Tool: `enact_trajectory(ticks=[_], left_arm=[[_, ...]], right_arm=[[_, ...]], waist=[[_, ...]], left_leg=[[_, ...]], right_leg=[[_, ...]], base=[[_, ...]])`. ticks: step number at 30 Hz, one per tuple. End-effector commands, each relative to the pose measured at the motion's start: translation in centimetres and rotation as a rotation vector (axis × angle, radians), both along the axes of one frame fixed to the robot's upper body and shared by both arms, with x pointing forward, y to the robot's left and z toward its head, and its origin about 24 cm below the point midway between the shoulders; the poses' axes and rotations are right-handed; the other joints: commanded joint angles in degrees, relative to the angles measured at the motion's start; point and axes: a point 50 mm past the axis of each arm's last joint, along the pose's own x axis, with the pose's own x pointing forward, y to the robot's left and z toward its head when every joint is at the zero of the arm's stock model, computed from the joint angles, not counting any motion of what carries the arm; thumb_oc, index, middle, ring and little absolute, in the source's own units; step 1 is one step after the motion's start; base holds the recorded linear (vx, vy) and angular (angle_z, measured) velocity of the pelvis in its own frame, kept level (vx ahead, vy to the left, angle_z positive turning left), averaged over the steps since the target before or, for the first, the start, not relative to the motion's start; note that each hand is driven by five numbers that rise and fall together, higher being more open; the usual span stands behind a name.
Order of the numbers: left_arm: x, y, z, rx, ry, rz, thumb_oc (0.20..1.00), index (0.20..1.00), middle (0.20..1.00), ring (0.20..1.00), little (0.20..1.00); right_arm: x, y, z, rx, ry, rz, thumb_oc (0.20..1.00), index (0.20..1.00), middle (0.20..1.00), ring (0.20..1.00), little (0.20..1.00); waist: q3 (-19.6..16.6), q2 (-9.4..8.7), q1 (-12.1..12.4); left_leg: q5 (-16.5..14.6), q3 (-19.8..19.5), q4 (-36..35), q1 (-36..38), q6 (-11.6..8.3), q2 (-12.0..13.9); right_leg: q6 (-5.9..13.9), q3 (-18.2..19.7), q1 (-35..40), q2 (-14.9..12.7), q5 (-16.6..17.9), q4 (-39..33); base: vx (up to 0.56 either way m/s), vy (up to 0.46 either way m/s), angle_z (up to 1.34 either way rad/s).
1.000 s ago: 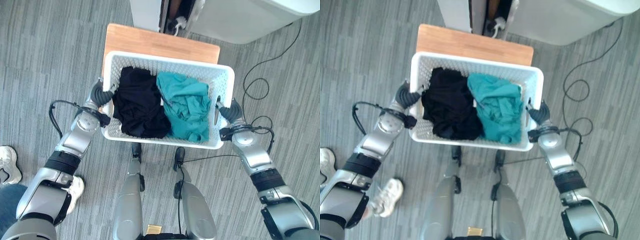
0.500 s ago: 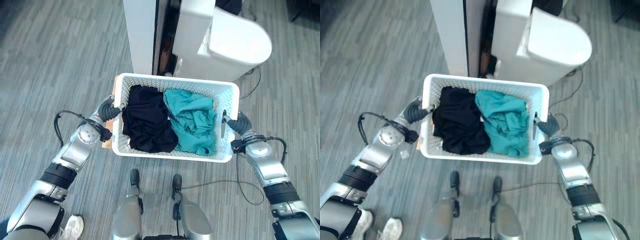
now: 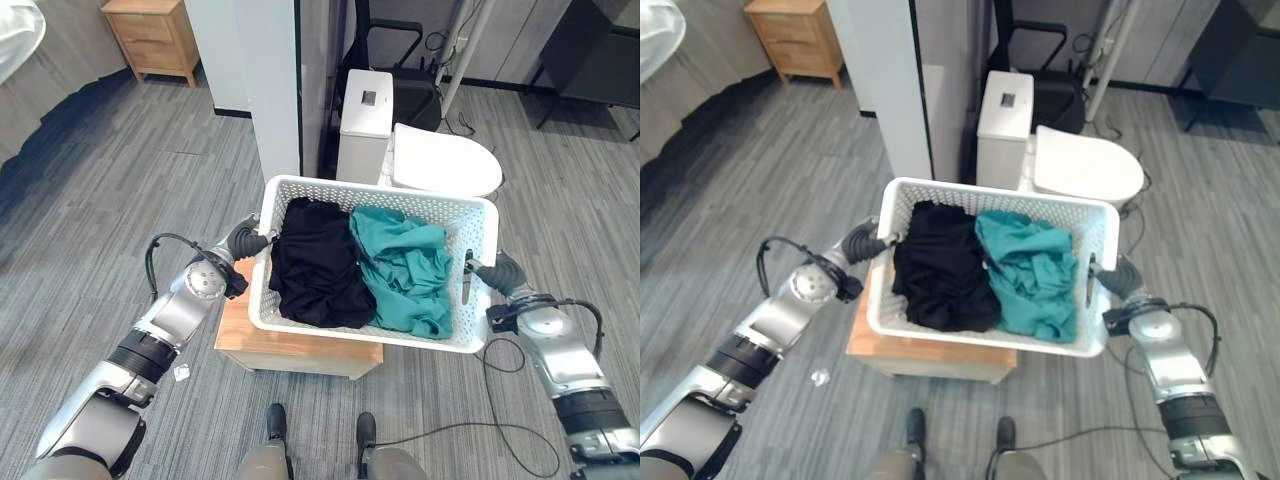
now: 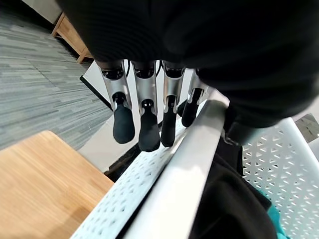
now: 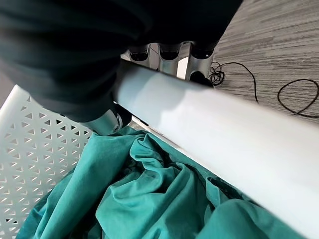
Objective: Grab the laundry basket,head to the washer,open it,put in the laundry and shut it.
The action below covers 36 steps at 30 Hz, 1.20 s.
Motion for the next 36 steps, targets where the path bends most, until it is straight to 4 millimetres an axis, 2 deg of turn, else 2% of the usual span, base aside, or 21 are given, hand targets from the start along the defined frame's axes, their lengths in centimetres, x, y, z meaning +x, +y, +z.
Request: enact_trajectory(ticks=[1,3,4,5,6,7,9,10,11,13,15,16,18,19,21,23,24,25,30,36], left_arm=[[1.1,-3.7,3.8,-0.025,-0.115,-0.205,0.200,0.200,0.200,0.200,0.200],[1.3,-3.1,4.3,-0.021,-0.127,-0.193,0.200,0.200,0.200,0.200,0.200],[1.4,-3.2,4.5,-0.022,-0.128,-0.198,0.200,0.200,0.200,0.200,0.200],[1.6,-3.2,4.9,-0.020,-0.127,-0.201,0.200,0.200,0.200,0.200,0.200],[1.6,-3.7,5.1,-0.010,-0.132,-0.218,0.200,0.200,0.200,0.200,0.200],[1.9,-3.6,5.1,-0.009,-0.131,-0.212,0.200,0.200,0.200,0.200,0.200],[2.2,-3.3,6.0,0.028,-0.147,-0.209,0.200,0.200,0.200,0.200,0.200],[2.3,-3.4,6.2,0.051,-0.145,-0.219,0.200,0.200,0.200,0.200,0.200],[2.6,-3.4,6.7,0.081,-0.149,-0.221,0.200,0.200,0.200,0.200,0.200],[2.7,-3.7,6.9,0.108,-0.145,-0.229,0.200,0.200,0.200,0.200,0.200],[2.7,-4.2,6.7,0.122,-0.129,-0.247,0.200,0.200,0.200,0.200,0.200],[2.7,-4.4,6.5,0.140,-0.118,-0.251,0.200,0.200,0.200,0.200,0.200],[2.7,-4.5,6.4,0.140,-0.117,-0.253,0.200,0.200,0.200,0.200,0.200],[2.8,-4.8,6.7,0.141,-0.126,-0.257,0.200,0.200,0.200,0.200,0.200],[2.9,-5.0,6.8,0.151,-0.126,-0.261,0.200,0.200,0.200,0.200,0.200],[3.1,-5.1,6.7,0.147,-0.123,-0.256,0.200,0.200,0.200,0.200,0.200],[3.2,-4.9,7.0,0.142,-0.131,-0.245,0.200,0.200,0.200,0.200,0.200],[3.3,-4.5,6.7,0.124,-0.123,-0.229,0.200,0.200,0.200,0.200,0.200],[3.3,-5.0,6.9,0.120,-0.134,-0.245,0.200,0.200,0.200,0.200,0.200],[3.7,-6.2,7.7,0.119,-0.164,-0.263,0.200,0.200,0.200,0.200,0.200]], right_arm=[[1.0,-0.8,5.1,-0.061,-0.183,0.046,0.200,0.200,0.200,0.200,0.200],[1.5,-0.7,5.5,-0.067,-0.186,0.054,0.200,0.200,0.200,0.200,0.200],[1.8,-0.6,5.6,-0.064,-0.180,0.057,0.200,0.200,0.200,0.200,0.200],[1.8,-0.9,5.7,-0.068,-0.161,0.060,0.200,0.200,0.200,0.200,0.200],[1.8,-1.2,6.0,-0.081,-0.158,0.056,0.200,0.200,0.200,0.200,0.200],[2.0,-1.0,6.4,-0.091,-0.163,0.064,0.200,0.200,0.200,0.200,0.200],[2.8,-0.3,7.5,-0.108,-0.177,0.099,0.200,0.200,0.200,0.200,0.200],[3.0,-0.3,7.8,-0.120,-0.177,0.104,0.200,0.200,0.200,0.200,0.200],[2.7,-0.7,8.0,-0.124,-0.172,0.094,0.200,0.200,0.200,0.200,0.200],[2.3,-1.0,8.3,-0.139,-0.171,0.107,0.200,0.200,0.200,0.200,0.200],[2.0,-1.1,8.2,-0.142,-0.163,0.113,0.200,0.200,0.200,0.200,0.200],[1.6,-1.4,8.0,-0.139,-0.158,0.108,0.200,0.200,0.200,0.200,0.200],[1.6,-1.5,7.9,-0.138,-0.157,0.106,0.200,0.200,0.200,0.200,0.200],[1.4,-1.6,7.8,-0.136,-0.159,0.104,0.200,0.200,0.200,0.200,0.200],[1.5,-1.5,7.7,-0.121,-0.164,0.103,0.200,0.200,0.200,0.200,0.200],[1.8,-1.0,7.1,-0.083,-0.161,0.103,0.200,0.200,0.200,0.200,0.200],[2.0,-0.9,7.1,-0.074,-0.162,0.101,0.200,0.200,0.200,0.200,0.200],[2.5,-0.5,7.1,-0.054,-0.161,0.113,0.200,0.200,0.200,0.200,0.200],[1.9,-1.2,7.1,-0.035,-0.166,0.099,0.200,0.200,0.200,0.200,0.200],[0.5,-3.7,8.5,-0.054,-0.200,0.033,0.200,0.200,0.200,0.200,0.200]], waist=[[-6.37,-2.42,1.16],[-5.94,-2.36,1.93],[-5.79,-2.14,2.22],[-5.65,-1.32,1.57],[-5.82,-0.65,0.16],[-5.36,-0.42,0.31],[-5.32,-1.01,0.59],[-4.75,-1.13,0.12],[-3.68,-0.81,0.44],[-3.30,0.34,0.03],[-3.50,0.78,-0.05],[-4.06,1.11,0.46],[-4.10,1.07,0.57],[-4.79,0.92,1.40],[-5.78,0.40,2.06],[-7.36,-1.33,4.63],[-7.55,-1.62,5.09],[-7.36,-1.62,5.44],[-7.04,-1.35,4.87],[-5.62,-1.40,3.88]], left_leg=[[-10.77,-10.73,13.28,-5.29,-1.88,0.59],[-12.88,-20.60,15.33,-5.80,-2.15,-0.55],[-13.90,-25.48,16.31,-5.39,-2.37,-0.99],[-15.61,-27.95,15.83,-3.74,-1.54,-1.62],[-16.62,-26.95,15.59,-2.82,-1.05,-1.66],[-17.63,-24.95,15.36,-1.69,-0.14,-2.25],[-18.30,-20.06,14.31,-0.58,1.09,-4.38],[-18.73,-17.71,14.27,-0.20,1.78,-4.79],[-18.31,-12.72,13.36,0.01,3.06,-4.29],[-17.16,-9.18,11.87,0.22,3.45,-3.16],[-15.70,-6.51,10.61,0.18,3.80,-2.66],[-14.29,-4.07,9.51,-0.39,4.23,-2.43],[-14.30,-4.07,9.33,-0.22,4.20,-2.44],[-13.68,-1.82,8.64,-0.43,4.66,-2.75],[-13.27,0.33,8.24,-0.92,4.92,-2.73],[-12.76,3.86,7.90,-1.81,5.03,-3.41],[-12.61,4.97,7.76,-1.94,4.85,-3.23],[-11.52,7.20,6.98,-2.52,4.07,-1.91],[-9.58,6.85,5.70,-2.71,3.01,-1.27],[-5.58,3.82,4.36,-4.25,0.10,1.19]], right_leg=[[1.83,5.27,-3.15,-1.44,-8.93,7.80],[2.09,8.69,-4.99,-0.95,-8.52,8.35],[2.43,11.96,-6.21,-0.42,-8.04,8.80],[2.95,15.85,-7.71,-0.06,-7.64,9.77],[3.32,17.28,-8.16,-0.53,-7.65,10.16],[4.36,19.91,-9.34,-1.34,-6.75,10.80],[7.08,24.42,-12.01,-3.21,-2.79,9.60],[8.27,25.30,-13.51,-3.52,-0.42,10.05],[7.32,21.20,-15.73,-4.18,-1.34,11.20],[5.51,11.70,-14.37,-5.86,-3.62,13.60],[4.75,6.28,-12.63,-6.16,-5.08,16.94],[3.73,1.28,-10.89,-6.11,-7.10,20.05],[3.70,1.27,-10.91,-6.14,-7.36,20.28],[3.40,-1.68,-9.33,-6.07,-8.72,22.37],[3.36,-3.25,-7.48,-5.92,-9.50,22.80],[3.95,-4.45,-2.69,-5.89,-9.74,17.03],[4.16,-4.43,-1.56,-6.00,-9.64,13.81],[4.74,-3.27,-0.84,-5.91,-8.26,8.39],[4.35,-2.95,0.53,-4.81,-8.98,6.03],[2.60,-4.37,1.47,-1.60,-10.67,3.88]], base=[[-0.19,0.061,-0.10],[-0.14,0.134,-0.56],[-0.10,0.305,-1.82],[-0.03,0.445,-1.92],[-0.04,0.531,-1.53],[-0.05,0.513,-0.67],[-0.15,0.450,-1.73],[-0.28,0.406,-2.59],[-0.29,0.315,-1.97],[-0.22,0.212,-1.96],[-0.20,0.167,-1.24],[-0.19,0.133,-0.91],[-0.12,0.073,-1.06],[-0.16,0.057,-0.77],[-0.16,0.023,-0.87],[-0.15,-0.071,-0.83],[-0.25,-0.227,-1.83],[-0.18,-0.190,-1.67],[-0.09,-0.135,-0.55],[-0.09,-0.205,0.26]])
